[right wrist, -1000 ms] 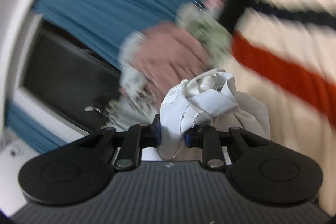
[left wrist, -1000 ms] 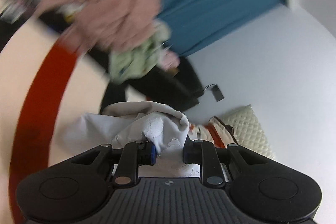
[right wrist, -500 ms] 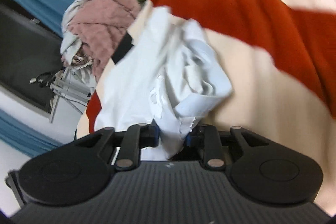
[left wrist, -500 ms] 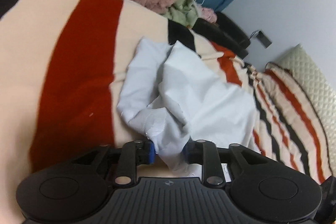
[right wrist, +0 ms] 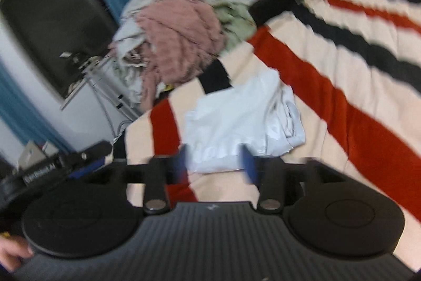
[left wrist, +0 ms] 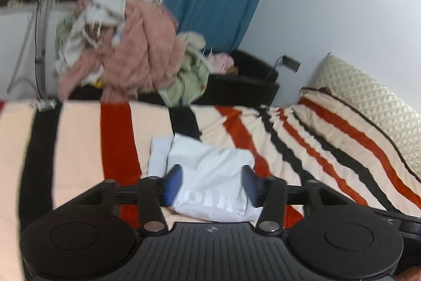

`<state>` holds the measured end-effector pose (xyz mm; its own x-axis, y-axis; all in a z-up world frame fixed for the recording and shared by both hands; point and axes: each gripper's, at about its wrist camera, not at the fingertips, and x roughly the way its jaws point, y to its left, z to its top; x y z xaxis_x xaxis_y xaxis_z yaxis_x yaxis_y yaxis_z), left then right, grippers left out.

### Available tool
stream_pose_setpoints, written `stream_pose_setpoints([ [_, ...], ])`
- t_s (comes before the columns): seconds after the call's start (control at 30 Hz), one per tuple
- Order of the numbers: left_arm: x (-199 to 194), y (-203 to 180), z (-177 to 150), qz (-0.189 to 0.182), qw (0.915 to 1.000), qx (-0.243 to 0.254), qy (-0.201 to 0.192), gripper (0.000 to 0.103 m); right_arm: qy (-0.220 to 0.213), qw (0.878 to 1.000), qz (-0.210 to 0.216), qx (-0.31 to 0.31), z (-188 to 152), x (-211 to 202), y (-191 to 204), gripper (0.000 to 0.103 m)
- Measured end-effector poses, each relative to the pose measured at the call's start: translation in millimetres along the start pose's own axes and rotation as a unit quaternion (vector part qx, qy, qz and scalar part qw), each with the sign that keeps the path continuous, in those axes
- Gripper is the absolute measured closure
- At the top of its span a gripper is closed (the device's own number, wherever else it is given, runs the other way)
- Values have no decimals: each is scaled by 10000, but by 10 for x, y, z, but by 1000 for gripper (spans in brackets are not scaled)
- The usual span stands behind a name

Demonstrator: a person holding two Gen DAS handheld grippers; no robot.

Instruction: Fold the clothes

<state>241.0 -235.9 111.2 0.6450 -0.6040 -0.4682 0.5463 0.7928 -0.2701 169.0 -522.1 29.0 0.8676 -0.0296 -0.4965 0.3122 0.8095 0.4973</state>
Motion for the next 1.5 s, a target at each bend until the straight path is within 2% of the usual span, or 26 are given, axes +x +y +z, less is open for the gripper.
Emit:
stream_pose_setpoints([
  [0.03, -192, -69, 2, 1, 9999, 78, -82, 24, -82, 9998, 14, -153, 5, -138, 89, 12],
  [0.13, -751, -233, -59, 58, 9989, 346, -303, 7, -372, 9981, -26, -497, -71, -549, 286, 13],
  [0.3, -1444, -383, -275, 155, 9965, 628, -527, 0, -760, 9938, -163, -791, -305, -1021, 437, 13],
  [0.5, -1861, -368, -609, 170, 9941, 716, -801, 0, -1161, 9857, -251, -1195, -664, -1416, 552, 13],
  [0.83, -1941, -429, -1148, 388, 9892, 1031, -970, 0, -1669, 9726, -377, -1575, -1250, -1488, 540, 13],
  [1.0, -1841, -374, -1370, 502, 9863, 1153, -1063, 0, -1616, 9702, -441, -1753, -1478, -1310, 500, 13],
  [1.23, -1749, -129, -1449, 750, 9839, 1047, -1239, 0, -1772, 9652, -480, -1863, -1653, -1122, 517, 13],
  [1.5, -1540, 114, -1459, 747, 9893, 836, -930, 0, -1593, 9682, -490, -1868, -1666, -998, 487, 13],
])
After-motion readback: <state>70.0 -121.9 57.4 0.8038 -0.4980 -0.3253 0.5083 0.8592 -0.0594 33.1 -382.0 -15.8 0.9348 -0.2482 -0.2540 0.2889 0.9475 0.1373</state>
